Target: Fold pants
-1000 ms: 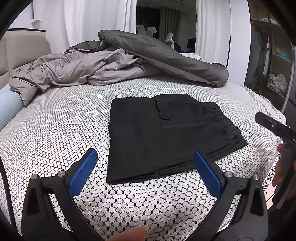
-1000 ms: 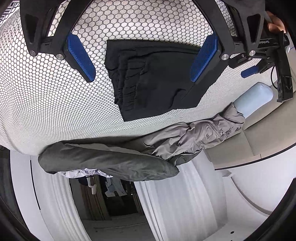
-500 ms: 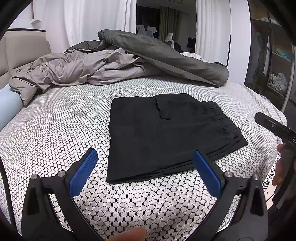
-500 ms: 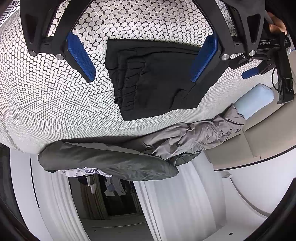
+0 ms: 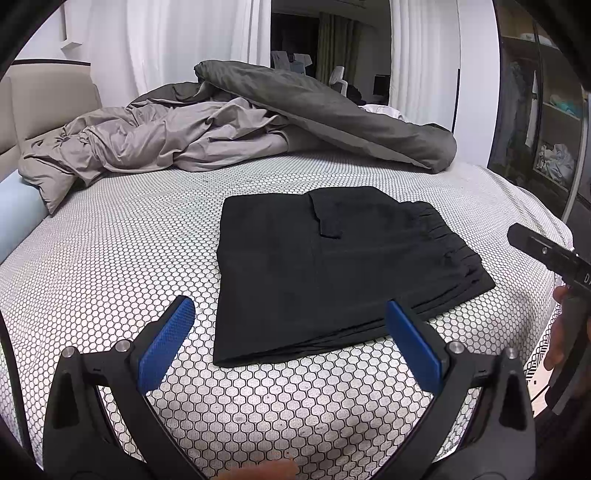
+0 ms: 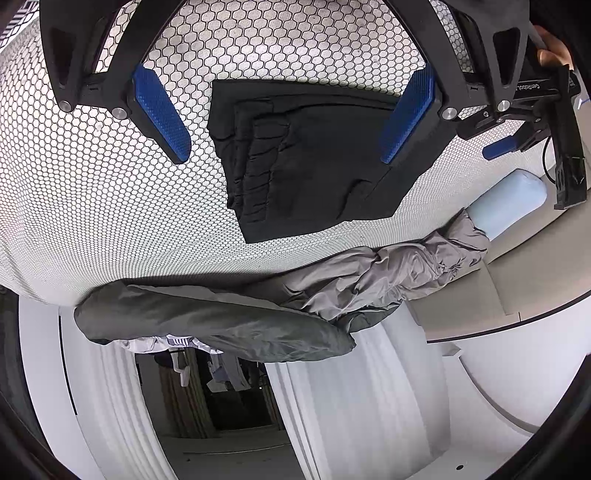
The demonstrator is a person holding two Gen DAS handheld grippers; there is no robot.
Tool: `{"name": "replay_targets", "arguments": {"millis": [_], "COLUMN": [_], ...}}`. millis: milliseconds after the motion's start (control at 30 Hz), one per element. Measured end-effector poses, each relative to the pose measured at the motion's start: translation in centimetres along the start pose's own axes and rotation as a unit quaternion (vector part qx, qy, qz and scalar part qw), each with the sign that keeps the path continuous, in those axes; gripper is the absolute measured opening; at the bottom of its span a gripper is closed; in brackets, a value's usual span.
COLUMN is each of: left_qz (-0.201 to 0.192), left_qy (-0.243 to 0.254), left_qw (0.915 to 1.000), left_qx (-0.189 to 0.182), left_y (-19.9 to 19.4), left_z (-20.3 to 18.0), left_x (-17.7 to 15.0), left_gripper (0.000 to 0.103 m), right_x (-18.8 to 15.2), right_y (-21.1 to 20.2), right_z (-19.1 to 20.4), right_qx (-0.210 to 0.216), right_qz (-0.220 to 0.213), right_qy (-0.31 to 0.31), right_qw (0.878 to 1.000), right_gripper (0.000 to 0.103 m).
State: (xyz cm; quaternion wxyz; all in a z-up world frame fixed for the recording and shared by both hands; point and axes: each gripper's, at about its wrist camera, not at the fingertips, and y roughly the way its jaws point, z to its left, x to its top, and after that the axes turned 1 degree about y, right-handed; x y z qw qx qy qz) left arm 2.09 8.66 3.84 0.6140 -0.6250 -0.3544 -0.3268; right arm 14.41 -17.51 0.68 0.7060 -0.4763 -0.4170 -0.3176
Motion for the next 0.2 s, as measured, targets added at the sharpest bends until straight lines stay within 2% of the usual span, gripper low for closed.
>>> {"name": "replay_targets", "arguments": {"millis": [200], "left_qz": [0.000], "left_qy": [-0.001], "left_qw": [1.0000], "left_qx": [-0.001], "left_y": [-0.13], "left_z": [-0.05], "left_x": [-0.16], "left_gripper": [0.102], "right_x": [-0.07], "right_y": [-0.12], "right_z": [-0.10], "right_qx": [0.000], "right_qz": [0.000], "right_qy": [0.000], "right_qw": [1.000], "right_gripper": [0.103]}}
